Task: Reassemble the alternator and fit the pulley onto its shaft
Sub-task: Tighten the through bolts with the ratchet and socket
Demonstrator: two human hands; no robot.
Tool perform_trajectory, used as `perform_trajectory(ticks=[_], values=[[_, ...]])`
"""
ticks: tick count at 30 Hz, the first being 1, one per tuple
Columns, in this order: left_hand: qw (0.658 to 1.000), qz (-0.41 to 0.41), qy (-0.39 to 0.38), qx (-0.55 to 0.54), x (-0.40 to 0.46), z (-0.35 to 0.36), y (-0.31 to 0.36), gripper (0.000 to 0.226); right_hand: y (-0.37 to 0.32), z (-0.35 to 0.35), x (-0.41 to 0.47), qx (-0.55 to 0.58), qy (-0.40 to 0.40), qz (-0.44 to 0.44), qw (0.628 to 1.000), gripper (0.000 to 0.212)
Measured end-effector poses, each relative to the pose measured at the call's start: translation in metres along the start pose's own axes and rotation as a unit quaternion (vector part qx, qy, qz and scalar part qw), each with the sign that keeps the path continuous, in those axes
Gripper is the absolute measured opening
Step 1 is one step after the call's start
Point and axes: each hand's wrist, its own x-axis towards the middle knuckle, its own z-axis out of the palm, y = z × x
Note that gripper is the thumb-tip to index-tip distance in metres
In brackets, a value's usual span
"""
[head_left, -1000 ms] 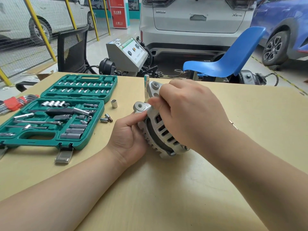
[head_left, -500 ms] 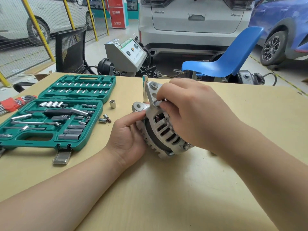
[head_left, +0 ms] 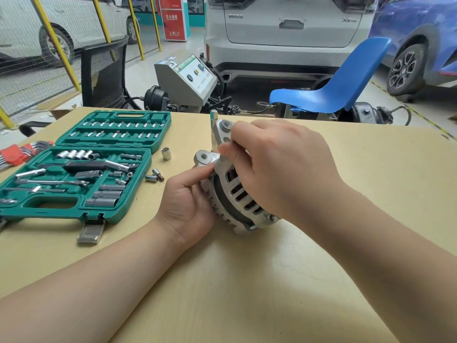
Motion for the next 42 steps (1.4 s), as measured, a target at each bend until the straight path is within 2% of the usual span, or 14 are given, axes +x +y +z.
perform_trajectory(ticks=[4, 7, 12, 17, 23, 26, 32, 35, 40, 42], values=[[1.0, 0.004, 0.011, 0.011, 0.002, 0.0, 0.0, 0.036, 0.007, 0.004, 0.001, 0.077, 0.014, -0.009, 0.997, 0.019], [1.0, 0.002, 0.001, 0.011, 0.003, -0.001, 0.0, 0.033, 0.016, 0.002, 0.002, 0.134, 0.001, -0.025, 0.991, 0.018], [1.0, 0.008, 0.001, 0.016, 0.003, 0.001, -0.001, 0.032, 0.023, -0.002, 0.003, 0.112, -0.028, -0.072, 0.991, 0.013], [1.0, 0.013, -0.017, 0.005, 0.001, 0.0, 0.0, 0.033, 0.01, 0.001, 0.001, 0.075, -0.044, -0.064, 0.994, 0.001], [1.0, 0.008, -0.022, -0.013, 0.001, -0.002, 0.001, 0.036, -0.002, 0.002, 0.001, 0.023, -0.061, -0.041, 0.997, 0.03], [1.0, 0.003, -0.018, -0.024, 0.002, -0.003, 0.001, 0.037, -0.008, -0.001, 0.0, 0.003, -0.063, -0.041, 0.997, 0.03], [1.0, 0.007, -0.018, -0.004, 0.001, -0.003, 0.0, 0.033, -0.012, 0.002, -0.001, -0.021, -0.043, -0.016, 0.999, 0.017], [1.0, 0.015, -0.011, 0.005, 0.001, -0.003, -0.001, 0.032, -0.011, 0.005, -0.002, -0.033, -0.013, -0.016, 0.999, 0.025], [1.0, 0.008, 0.007, 0.015, 0.002, -0.002, -0.001, 0.034, 0.002, 0.01, -0.003, 0.075, 0.005, 0.033, 0.997, 0.024], [1.0, 0.003, 0.013, 0.013, 0.003, -0.002, -0.001, 0.038, 0.006, 0.008, -0.003, 0.113, 0.006, 0.021, 0.993, 0.022]])
